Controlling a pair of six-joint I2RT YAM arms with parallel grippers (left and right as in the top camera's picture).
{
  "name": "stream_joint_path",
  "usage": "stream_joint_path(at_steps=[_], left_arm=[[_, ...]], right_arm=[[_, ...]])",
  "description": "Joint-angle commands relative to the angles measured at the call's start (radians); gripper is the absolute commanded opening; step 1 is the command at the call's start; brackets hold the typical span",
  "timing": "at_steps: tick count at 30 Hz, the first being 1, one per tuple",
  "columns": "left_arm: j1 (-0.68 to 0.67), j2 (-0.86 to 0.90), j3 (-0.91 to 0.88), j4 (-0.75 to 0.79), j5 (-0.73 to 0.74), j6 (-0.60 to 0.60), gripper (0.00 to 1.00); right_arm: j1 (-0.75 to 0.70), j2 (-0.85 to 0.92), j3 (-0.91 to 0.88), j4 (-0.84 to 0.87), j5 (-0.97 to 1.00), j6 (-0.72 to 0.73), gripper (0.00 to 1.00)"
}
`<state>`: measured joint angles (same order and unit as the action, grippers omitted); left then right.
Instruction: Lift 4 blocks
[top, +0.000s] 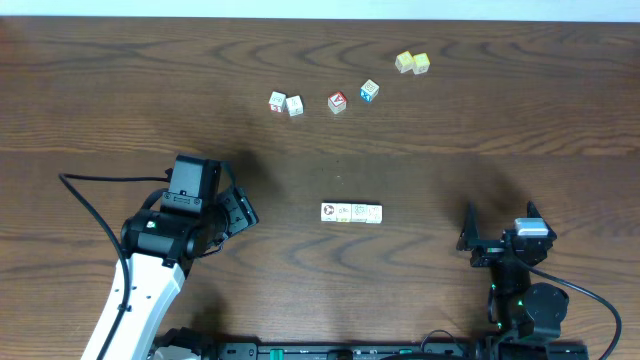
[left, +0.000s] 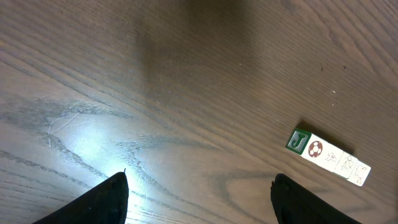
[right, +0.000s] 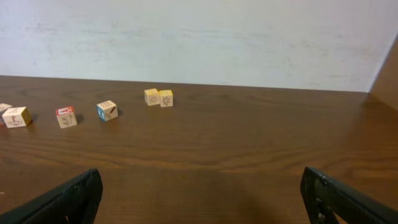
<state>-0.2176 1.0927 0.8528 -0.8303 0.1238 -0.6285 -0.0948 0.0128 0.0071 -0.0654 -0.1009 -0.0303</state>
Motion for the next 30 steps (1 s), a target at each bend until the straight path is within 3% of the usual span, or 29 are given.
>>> stream_joint_path(at_steps=[1, 12, 15, 20, 25, 30], left_arm=[[0.005, -0.002, 0.013, -0.003, -0.013, -0.001, 0.74], [0.005, -0.004, 0.013, -0.012, -0.013, 0.010, 0.74], [0.005, -0.030, -0.003, 0.008, 0.010, 0.129, 0.74], [0.009, -0.148, -0.086, 0.102, 0.085, 0.451, 0.74], [0.090, -0.352, -0.191, 0.165, 0.194, 0.574, 0.74], [0.160, -0.599, -0.286, 0.223, 0.205, 0.638, 0.74]], right_arm=[[0.006, -0.007, -0.001, -0.003, -0.008, -0.008, 0.99], [0.006, -0.007, -0.001, -0.003, -0.008, -0.008, 0.99], [0.006, -0.007, -0.001, -0.003, -0.008, -0.008, 0.99], [0.006, -0.007, -0.001, -0.003, -0.008, -0.008, 0.99], [0.006, -0.007, -0.001, -0.003, -0.008, -0.008, 0.99], [0.006, -0.007, -0.001, -0.003, -0.008, -0.008, 0.99]])
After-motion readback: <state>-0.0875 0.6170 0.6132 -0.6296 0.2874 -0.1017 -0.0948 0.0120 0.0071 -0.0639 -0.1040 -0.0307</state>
